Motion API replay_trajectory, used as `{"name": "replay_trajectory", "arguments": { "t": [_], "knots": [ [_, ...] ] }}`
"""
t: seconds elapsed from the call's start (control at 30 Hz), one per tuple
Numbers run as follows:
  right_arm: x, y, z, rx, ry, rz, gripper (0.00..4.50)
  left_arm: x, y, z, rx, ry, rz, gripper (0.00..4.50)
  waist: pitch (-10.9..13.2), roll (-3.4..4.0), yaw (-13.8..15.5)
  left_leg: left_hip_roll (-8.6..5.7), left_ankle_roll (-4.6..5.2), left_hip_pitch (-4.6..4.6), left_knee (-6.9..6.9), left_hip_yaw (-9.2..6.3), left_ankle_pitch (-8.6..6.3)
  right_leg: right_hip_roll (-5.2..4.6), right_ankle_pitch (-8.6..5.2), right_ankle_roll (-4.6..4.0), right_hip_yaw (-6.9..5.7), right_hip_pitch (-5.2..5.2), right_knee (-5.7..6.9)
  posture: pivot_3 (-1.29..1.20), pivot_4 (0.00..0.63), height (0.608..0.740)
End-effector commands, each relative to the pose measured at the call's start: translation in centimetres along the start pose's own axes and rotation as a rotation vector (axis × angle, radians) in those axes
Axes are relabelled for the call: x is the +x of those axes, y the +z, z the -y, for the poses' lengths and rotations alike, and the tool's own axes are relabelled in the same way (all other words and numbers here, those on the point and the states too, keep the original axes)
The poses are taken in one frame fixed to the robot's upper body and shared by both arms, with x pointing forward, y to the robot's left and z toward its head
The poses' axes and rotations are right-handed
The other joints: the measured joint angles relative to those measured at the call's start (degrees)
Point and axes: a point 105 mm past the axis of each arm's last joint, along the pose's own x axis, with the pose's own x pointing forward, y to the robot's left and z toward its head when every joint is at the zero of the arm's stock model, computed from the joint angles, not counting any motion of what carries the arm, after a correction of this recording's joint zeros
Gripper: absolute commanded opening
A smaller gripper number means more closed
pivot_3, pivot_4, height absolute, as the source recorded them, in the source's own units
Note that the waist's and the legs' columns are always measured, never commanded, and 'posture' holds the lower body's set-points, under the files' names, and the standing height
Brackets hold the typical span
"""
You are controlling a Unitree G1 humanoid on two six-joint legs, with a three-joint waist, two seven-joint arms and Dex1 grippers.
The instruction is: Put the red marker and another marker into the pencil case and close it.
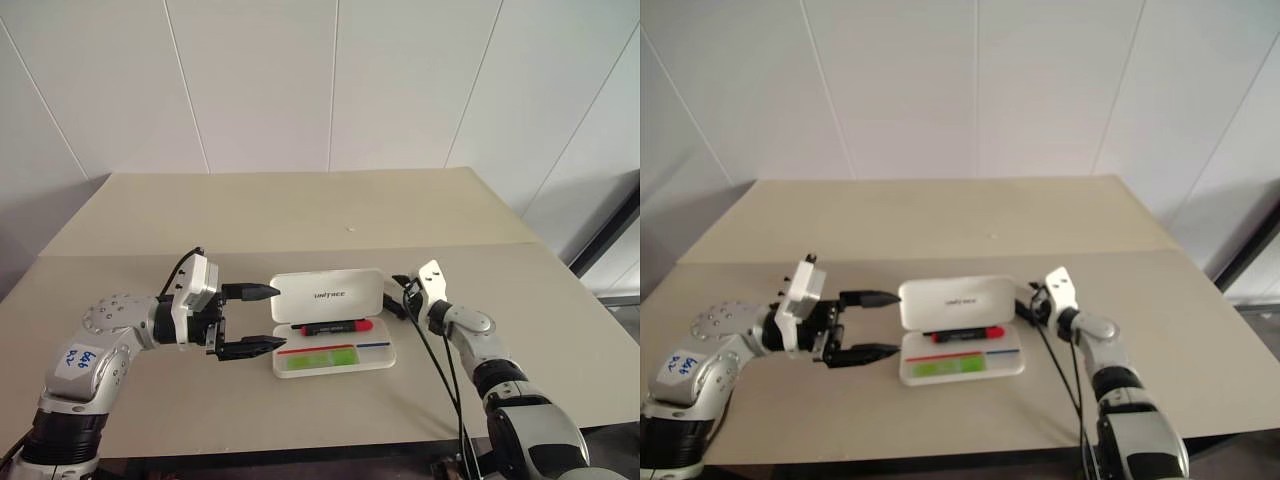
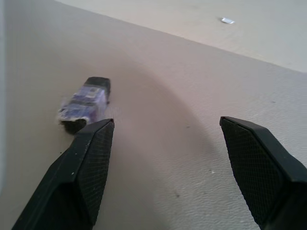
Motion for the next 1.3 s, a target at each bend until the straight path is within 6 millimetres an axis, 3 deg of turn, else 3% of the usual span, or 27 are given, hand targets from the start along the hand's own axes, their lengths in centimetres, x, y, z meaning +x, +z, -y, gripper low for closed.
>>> {"name": "replay_trajectory", "arguments": {
  "t": [0.03,0.7,0.97,1.3],
  "knots": [
    [-0.1,0.2,1.3,-0.024,-0.095,-0.004,4.50,-0.3,1.0,0.4,0.047,0.000,0.012,4.46,0.00,0.00,0.04,0.00,0.00,0.00,0.00,0.00,0.01,0.00,0.01,0.00,0.00,0.00,-0.01,0.00,0.150,0.740],
    [-1.3,0.9,5.4,-0.071,-0.358,-0.023,4.50,0.1,1.1,0.5,0.047,-0.004,0.021,4.46,0.00,0.00,0.18,-0.02,0.01,-0.05,-0.12,-0.02,0.03,-0.01,0.02,0.00,0.01,0.00,-0.17,0.00,0.150,0.740],
    [-0.7,2.0,4.6,-0.025,-0.282,0.041,4.50,0.1,1.1,0.7,0.045,-0.006,0.026,4.46,0.01,0.00,0.08,-0.02,0.01,-0.05,-0.21,-0.02,0.03,0.00,0.01,0.00,0.01,-0.03,-0.19,0.00,0.150,0.740],
    [0.0,1.9,-0.1,0.005,0.082,0.050,4.50,0.3,1.1,0.8,0.042,-0.010,0.033,4.46,0.01,0.01,0.02,0.01,0.01,-0.05,-0.38,-0.01,0.02,0.01,-0.01,0.02,0.00,-0.11,-0.20,0.00,0.150,0.740]
  ]
}}
